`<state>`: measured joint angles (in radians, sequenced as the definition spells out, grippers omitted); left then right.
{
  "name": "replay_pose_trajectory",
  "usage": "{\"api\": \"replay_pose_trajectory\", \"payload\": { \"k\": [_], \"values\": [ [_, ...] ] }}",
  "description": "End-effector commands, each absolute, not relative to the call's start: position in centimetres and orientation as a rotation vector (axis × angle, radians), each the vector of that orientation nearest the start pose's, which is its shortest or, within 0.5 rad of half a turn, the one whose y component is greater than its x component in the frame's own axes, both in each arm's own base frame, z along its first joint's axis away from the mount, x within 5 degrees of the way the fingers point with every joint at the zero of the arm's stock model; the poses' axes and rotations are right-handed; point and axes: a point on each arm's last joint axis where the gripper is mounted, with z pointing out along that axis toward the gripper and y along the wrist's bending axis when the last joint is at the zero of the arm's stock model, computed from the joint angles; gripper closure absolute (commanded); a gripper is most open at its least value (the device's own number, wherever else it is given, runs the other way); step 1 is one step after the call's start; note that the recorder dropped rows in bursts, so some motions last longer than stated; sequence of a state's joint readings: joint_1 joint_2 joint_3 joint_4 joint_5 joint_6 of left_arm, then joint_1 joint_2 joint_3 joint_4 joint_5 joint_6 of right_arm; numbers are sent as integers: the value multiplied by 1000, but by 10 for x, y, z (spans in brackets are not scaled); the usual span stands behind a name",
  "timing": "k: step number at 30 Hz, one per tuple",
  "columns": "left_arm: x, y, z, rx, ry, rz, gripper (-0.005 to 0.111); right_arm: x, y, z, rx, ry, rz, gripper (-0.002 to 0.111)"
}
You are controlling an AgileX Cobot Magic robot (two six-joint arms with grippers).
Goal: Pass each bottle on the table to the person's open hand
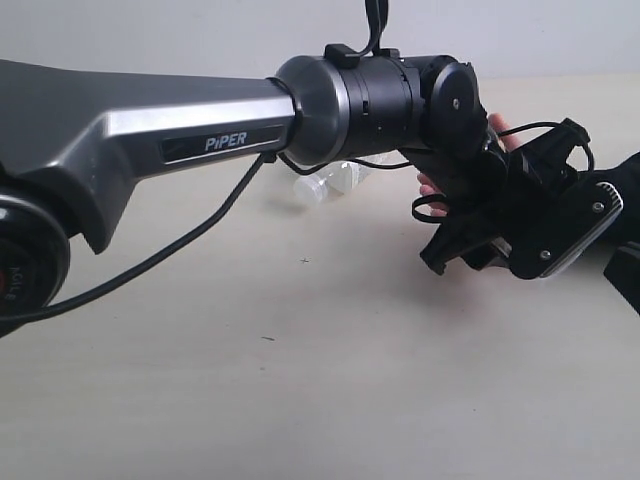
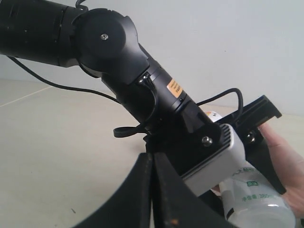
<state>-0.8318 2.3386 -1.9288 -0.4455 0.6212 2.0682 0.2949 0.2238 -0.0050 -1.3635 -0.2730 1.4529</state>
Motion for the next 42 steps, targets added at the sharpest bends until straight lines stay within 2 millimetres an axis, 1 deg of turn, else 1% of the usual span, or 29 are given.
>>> {"api": "replay_pose_trajectory", "payload": {
  "k": [1, 5, 13, 18, 21, 24, 29, 30, 33, 34, 37, 38, 39, 40, 41, 42],
  "values": [
    [335, -404, 187, 2299, 637, 98, 39, 62, 44, 204, -376, 1627, 515, 108],
    [336, -402, 194, 2287, 673, 115, 39, 62, 44, 204, -376, 1627, 515, 108],
    [339, -398, 193, 2301, 722, 159, 39, 62, 44, 204, -376, 1627, 515, 108],
    [338, -398, 199, 2287, 734, 156, 39, 62, 44, 204, -376, 1627, 515, 108],
    [337, -397, 207, 2273, 736, 159, 39, 62, 44, 204, -376, 1627, 515, 108],
    [338, -393, 215, 2256, 776, 185, 39, 62, 44, 204, -376, 1627, 515, 108],
    [338, -387, 235, 2197, 884, 217, 39, 62, 44, 204, -376, 1627, 515, 108],
    [339, -383, 243, 2172, 924, 237, 39, 62, 44, 204, -376, 1627, 515, 108],
    [341, -375, 255, 2149, 995, 325, 39, 62, 44, 204, -376, 1627, 515, 108],
    [343, -371, 262, 2098, 1074, 346, 40, 62, 44, 204, -376, 1627, 515, 108],
    [345, -362, 272, 1991, 1252, 382, 40, 62, 44, 204, -376, 1627, 515, 108],
    [347, -355, 277, 1937, 1338, 425, 42, 62, 44, 204, -376, 1627, 515, 108],
    [348, -349, 281, 1879, 1435, 460, 52, 62, 44, 204, -376, 1627, 515, 108],
    [350, -343, 284, 1849, 1488, 498, 63, 62, 44, 204, -376, 1627, 515, 108],
    [354, -332, 287, 1796, 1580, 525, 85, 62, 44, 204, -376, 1627, 515, 108],
    [357, -325, 287, 1772, 1637, 539, 99, 62, 44, 204, -376, 1627, 515, 108]
  ]
}}
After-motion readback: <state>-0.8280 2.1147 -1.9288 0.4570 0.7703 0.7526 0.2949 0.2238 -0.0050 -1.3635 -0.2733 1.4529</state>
